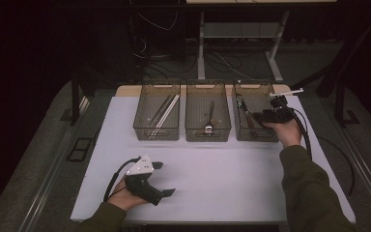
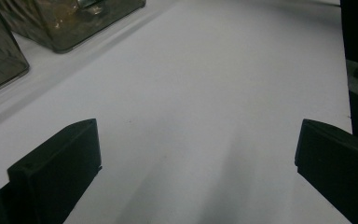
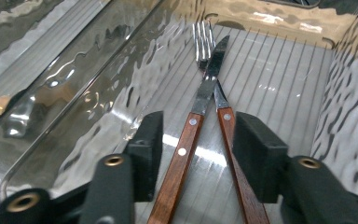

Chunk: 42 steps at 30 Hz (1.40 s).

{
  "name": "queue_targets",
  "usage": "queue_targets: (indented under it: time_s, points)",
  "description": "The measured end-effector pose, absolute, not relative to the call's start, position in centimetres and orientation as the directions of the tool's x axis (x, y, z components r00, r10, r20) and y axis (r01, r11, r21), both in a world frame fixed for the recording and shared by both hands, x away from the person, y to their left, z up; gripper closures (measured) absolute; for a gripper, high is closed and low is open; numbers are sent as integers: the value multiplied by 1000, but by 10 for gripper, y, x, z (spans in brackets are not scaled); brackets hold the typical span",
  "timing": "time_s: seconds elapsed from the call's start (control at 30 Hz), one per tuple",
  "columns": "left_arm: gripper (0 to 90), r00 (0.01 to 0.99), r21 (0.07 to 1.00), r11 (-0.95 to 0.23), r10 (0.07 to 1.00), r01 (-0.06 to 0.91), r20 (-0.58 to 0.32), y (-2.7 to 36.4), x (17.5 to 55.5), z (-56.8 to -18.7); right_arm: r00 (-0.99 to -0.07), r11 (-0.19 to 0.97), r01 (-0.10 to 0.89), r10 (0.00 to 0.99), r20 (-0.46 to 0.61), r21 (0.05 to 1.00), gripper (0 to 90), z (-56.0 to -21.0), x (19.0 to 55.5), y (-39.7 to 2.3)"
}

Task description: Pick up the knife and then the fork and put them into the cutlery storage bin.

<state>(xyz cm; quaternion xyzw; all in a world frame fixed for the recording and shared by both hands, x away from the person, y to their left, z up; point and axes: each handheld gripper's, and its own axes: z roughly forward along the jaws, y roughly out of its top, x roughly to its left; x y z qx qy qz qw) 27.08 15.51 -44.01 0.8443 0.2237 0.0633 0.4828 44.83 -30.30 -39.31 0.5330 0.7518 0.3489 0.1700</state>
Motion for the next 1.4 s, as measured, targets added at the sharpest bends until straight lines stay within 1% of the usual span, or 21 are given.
queue_targets:
  time_s: [0.07, 0.2, 0.33, 0.5, 0.6, 0.83, 1.23, 1.4]
  points:
    - [0, 891, 844, -431, 441, 318, -111, 155, 271, -440, -374, 181, 677, 919, 122, 713, 445, -391, 447, -304]
    - [0, 889, 842, -433, 444, 322, -112, 155, 271, -440, -389, 183, 664, 913, 126, 725, 375, -386, 443, -304]
    - [0, 887, 841, -433, 448, 324, -112, 156, 272, -440, -398, 202, 647, 912, 99, 736, 296, -381, 437, -300]
    - [0, 884, 842, -428, 454, 329, -114, 156, 273, -440, -422, 196, 628, 899, 119, 754, 256, -377, 428, -297]
    - [0, 883, 840, -431, 455, 329, -113, 156, 273, -440, -444, 205, 613, 888, 118, 763, 206, -376, 421, -296]
    - [0, 879, 839, -429, 463, 335, -114, 158, 272, -441, -494, 207, 582, 858, 140, 787, 194, -376, 403, -295]
    - [0, 877, 839, -430, 468, 333, -109, 161, 269, -441, -584, 255, 531, 801, 131, 808, 192, -385, 361, -288]
    - [0, 877, 838, -430, 469, 334, -109, 161, 270, -440, -636, 278, 504, 760, 134, 818, 183, -392, 340, -286]
